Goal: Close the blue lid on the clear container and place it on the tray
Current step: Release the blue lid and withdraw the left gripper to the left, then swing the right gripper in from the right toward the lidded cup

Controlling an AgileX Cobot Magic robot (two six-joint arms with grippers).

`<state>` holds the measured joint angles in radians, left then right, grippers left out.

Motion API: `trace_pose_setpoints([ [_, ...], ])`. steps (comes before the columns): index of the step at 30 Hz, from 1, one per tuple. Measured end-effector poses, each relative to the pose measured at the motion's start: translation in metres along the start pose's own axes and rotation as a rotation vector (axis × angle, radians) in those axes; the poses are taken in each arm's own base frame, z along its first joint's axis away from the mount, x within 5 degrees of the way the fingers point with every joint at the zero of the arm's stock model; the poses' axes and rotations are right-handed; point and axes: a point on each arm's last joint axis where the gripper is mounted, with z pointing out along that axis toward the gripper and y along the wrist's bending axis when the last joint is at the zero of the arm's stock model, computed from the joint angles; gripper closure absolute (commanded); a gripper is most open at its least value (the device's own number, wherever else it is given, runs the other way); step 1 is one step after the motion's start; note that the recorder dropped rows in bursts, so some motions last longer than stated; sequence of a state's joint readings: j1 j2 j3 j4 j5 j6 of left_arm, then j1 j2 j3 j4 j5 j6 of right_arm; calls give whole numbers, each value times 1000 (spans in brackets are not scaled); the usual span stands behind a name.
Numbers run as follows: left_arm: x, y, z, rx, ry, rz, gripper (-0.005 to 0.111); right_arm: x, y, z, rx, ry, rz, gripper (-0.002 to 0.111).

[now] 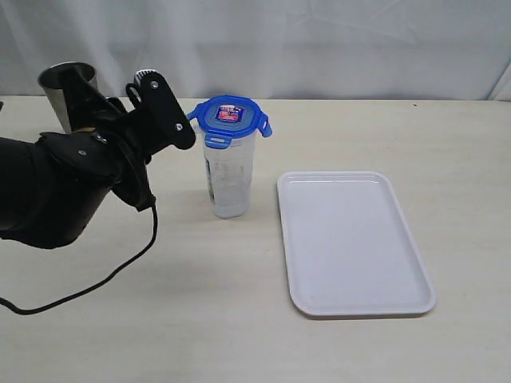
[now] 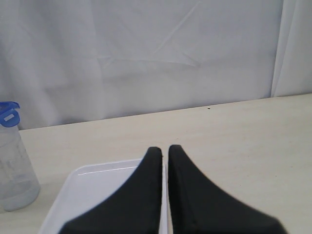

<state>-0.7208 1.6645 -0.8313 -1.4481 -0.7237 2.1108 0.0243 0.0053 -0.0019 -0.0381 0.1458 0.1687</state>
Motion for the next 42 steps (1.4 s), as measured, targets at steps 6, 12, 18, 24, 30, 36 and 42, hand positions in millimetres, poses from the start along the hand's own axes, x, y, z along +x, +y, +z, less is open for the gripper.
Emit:
trace_pose_setpoints([
  [6, 30, 22, 26, 22, 80, -136, 107, 0, 0, 0, 0, 0, 0, 104],
  [12, 40, 48, 52, 361, -98, -488, 107, -8, 1, 0, -16, -89, 5, 104],
  [18, 26, 89, 52, 538, -394, -665, 107, -18, 2, -2, -40, -197, 138, 104],
  [24, 24, 88, 60, 655, -557, -665, 107, -21, 2, 1, -40, -218, 196, 104],
  [30, 56, 76, 99, 837, -654, -777, 107, -17, 6, 24, -58, -61, 191, 104],
  [36, 79, 61, 141, 908, -666, -850, 107, -28, 50, 69, -358, 88, 1, 104],
  [42, 56, 66, 147, 929, -753, -798, 107, -17, 94, 114, -554, 257, -199, 104],
])
